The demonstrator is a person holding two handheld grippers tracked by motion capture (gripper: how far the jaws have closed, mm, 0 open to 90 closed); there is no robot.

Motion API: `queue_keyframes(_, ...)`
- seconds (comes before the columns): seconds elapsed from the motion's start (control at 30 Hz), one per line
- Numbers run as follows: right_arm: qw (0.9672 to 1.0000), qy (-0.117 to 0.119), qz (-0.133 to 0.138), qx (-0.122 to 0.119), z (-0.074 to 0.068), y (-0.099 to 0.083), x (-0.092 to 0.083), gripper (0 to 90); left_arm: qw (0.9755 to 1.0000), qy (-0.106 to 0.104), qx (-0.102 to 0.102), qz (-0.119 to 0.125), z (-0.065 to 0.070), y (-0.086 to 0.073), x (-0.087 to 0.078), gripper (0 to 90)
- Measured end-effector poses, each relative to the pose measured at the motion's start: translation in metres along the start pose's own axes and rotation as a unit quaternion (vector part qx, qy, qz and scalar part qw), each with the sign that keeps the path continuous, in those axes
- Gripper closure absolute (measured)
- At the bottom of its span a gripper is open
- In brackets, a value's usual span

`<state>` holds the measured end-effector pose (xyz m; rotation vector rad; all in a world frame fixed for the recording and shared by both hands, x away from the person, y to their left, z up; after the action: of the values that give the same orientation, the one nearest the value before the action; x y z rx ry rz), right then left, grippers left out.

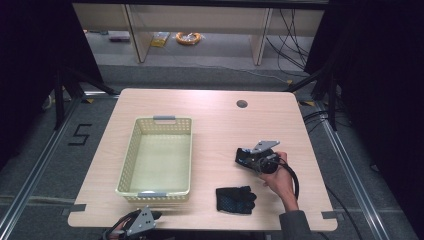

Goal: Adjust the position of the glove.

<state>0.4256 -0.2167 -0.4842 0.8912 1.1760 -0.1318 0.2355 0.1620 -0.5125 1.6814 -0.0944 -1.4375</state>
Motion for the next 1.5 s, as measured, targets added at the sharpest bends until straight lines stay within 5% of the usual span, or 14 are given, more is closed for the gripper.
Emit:
queue_keyframes(0.3,0.9982,0.003,0.051,-0.029,-0.012,0.013,-0.037,89.8,1.0,0.001,-0.005,0.004,0.0,0.0,0.0,16.9)
queue_keyframes(0.33,0.9976,0.009,0.058,-0.037,-0.014,0.014,-0.04,89.8,0.9999,0.008,0.006,-0.005,-0.002,0.0,-0.001,16.9)
queue_keyframes(0.5,0.993,0.039,0.075,-0.082,-0.038,0.012,-0.054,89.8,1.0,0.006,0.0,-0.001,-0.002,0.0,-0.002,16.9)
queue_keyframes(0.6,0.9926,0.05,0.069,-0.087,-0.051,0.007,-0.062,89.8,1.0,0.007,0.001,-0.002,-0.002,0.0,-0.002,16.8)
queue_keyframes(1.13,0.9825,0.09,0.085,-0.139,-0.088,-0.008,-0.07,89.8,1.0,0.008,0.002,-0.002,-0.002,0.0,-0.002,16.8)
queue_keyframes(1.5,0.9799,0.109,0.054,-0.158,-0.104,-0.021,-0.057,89.7,1.0,0.008,0.001,-0.001,-0.002,0.0,-0.002,16.9)
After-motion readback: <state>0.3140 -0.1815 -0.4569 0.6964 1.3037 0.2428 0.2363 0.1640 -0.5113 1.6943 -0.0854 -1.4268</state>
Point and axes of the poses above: each handheld gripper's, and its own axes: x roughly forward along the jaws, y roughly out of its top, z roughly to its right, the point moved 1 cm from there along x, roughly forward along the jaws, and after that the axes turned 8 degrees about -z, right-handed, at the moved point
